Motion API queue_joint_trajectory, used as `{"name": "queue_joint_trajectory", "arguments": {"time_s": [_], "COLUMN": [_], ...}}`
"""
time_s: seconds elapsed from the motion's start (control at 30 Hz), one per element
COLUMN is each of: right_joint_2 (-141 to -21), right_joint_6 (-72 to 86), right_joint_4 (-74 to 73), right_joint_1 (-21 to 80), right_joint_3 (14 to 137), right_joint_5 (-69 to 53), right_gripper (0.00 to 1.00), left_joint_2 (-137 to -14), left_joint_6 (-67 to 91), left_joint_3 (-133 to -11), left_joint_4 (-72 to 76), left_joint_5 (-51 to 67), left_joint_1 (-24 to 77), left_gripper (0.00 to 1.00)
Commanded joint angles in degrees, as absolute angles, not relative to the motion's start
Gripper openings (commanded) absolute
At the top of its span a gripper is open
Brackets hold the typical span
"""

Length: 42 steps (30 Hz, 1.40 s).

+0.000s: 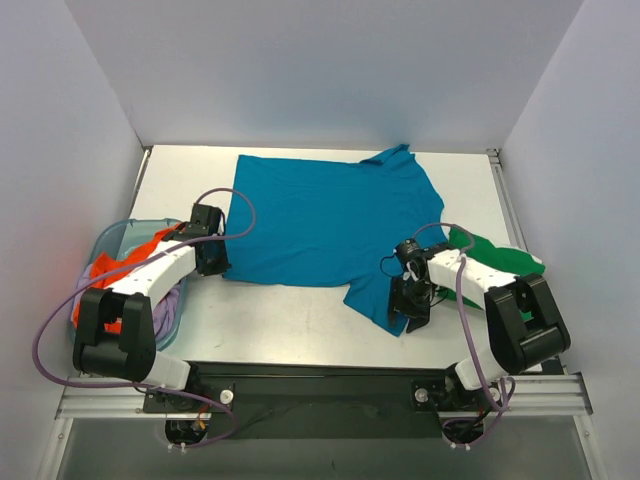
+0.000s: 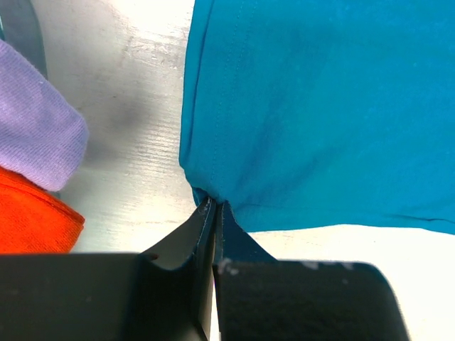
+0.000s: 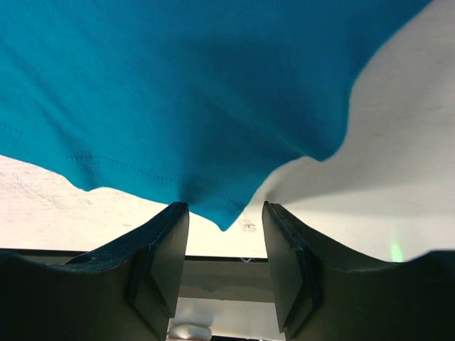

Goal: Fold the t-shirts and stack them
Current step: Grap the side of the flattened tshirt closest away from the robot with both arms, then fold the flattened tshirt in 1/3 of the way

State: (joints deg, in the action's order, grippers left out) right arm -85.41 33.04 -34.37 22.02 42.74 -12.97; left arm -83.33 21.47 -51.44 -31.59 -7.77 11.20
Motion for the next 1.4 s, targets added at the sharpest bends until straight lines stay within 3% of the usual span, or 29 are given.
{"name": "queue_joint_trajectory", "arguments": {"time_s": [0.0, 0.23, 0.37, 0.43, 0.9, 1.37], "right_joint_2": [-86.8, -89.6, -89.5, -88.2, -80.2, -89.8], "right_joint_6": [34.4, 35.3, 36.3, 36.7, 39.4, 34.6], "right_joint_4": [-34.7, -33.9, -34.0, -34.7, -44.0, -51.8], "right_joint_1": [23.3, 25.3, 26.1, 26.5, 29.3, 26.1], "right_joint_3": [42.5, 41.5, 40.2, 39.6, 39.6, 62.7], "right_joint_5": [-13.2, -13.2, -12.7, -12.5, -13.1, -5.8], "right_gripper": [0.45, 0.27, 0.05, 0.00, 0.00, 0.00], "left_joint_2": [-82.4, -82.6, -82.4, -82.4, -80.2, -86.6], "left_joint_6": [19.8, 18.7, 18.3, 17.8, 16.4, 15.8], "left_joint_3": [-52.3, -52.6, -52.6, -52.6, -52.1, -62.2], "left_joint_4": [-31.8, -31.9, -32.0, -32.2, -34.2, -38.3], "left_joint_5": [-6.9, -6.6, -6.2, -6.2, -6.0, -1.9], "left_joint_1": [11.1, 10.2, 9.6, 9.2, 8.7, 8.6], "left_gripper": [0.00, 0.00, 0.00, 0.00, 0.00, 0.00]}}
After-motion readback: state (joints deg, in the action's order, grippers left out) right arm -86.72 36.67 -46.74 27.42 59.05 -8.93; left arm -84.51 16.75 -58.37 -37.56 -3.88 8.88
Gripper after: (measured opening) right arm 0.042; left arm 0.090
